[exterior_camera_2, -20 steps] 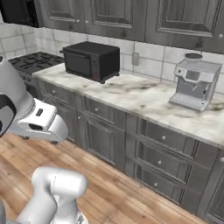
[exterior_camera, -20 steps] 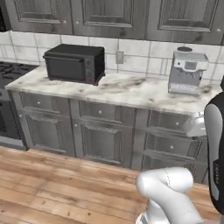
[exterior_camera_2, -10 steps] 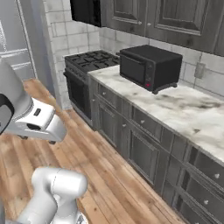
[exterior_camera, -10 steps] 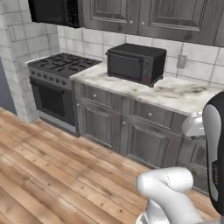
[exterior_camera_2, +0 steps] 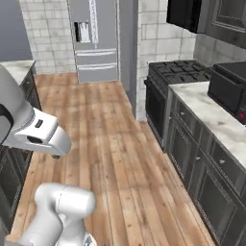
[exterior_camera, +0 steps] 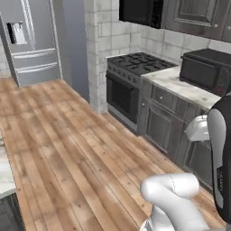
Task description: Place the two vegetables and bowl onto the tray for setting up a vegetable dip station.
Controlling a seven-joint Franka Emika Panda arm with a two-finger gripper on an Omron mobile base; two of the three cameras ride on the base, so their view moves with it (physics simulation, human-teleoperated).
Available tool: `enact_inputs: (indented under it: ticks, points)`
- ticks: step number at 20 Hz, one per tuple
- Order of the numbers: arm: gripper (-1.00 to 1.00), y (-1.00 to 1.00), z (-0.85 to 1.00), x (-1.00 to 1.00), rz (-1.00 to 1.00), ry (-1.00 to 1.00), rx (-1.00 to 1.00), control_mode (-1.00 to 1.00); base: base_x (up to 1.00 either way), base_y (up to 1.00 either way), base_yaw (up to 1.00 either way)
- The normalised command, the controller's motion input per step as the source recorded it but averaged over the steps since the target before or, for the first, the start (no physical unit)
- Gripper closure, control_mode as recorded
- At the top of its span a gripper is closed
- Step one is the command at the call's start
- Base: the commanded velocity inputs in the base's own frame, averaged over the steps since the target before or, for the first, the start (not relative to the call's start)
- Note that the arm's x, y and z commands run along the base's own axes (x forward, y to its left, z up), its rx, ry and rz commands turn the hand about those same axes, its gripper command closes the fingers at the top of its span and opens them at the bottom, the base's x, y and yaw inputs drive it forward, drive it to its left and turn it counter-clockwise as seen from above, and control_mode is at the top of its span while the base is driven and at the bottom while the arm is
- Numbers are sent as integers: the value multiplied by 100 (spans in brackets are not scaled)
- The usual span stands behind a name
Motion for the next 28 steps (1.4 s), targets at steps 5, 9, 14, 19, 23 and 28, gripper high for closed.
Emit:
enact_inputs:
  ticks: [5,9,14,19,23,28]
  points:
    - [-100,0,0,0,0,0,0,100,21,3,67]
    - [-100,0,0,0,0,0,0,100,56,0,62]
    - [-100,0,0,0,0,0,0,100,57,-4,56]
    - [-100,0,0,0,0,0,0,100,68,-29,38]
    - [-100,0,0,0,0,0,0,100,87,-39,27]
    - [-100,0,0,0,0,0,0,100,92,-37,26]
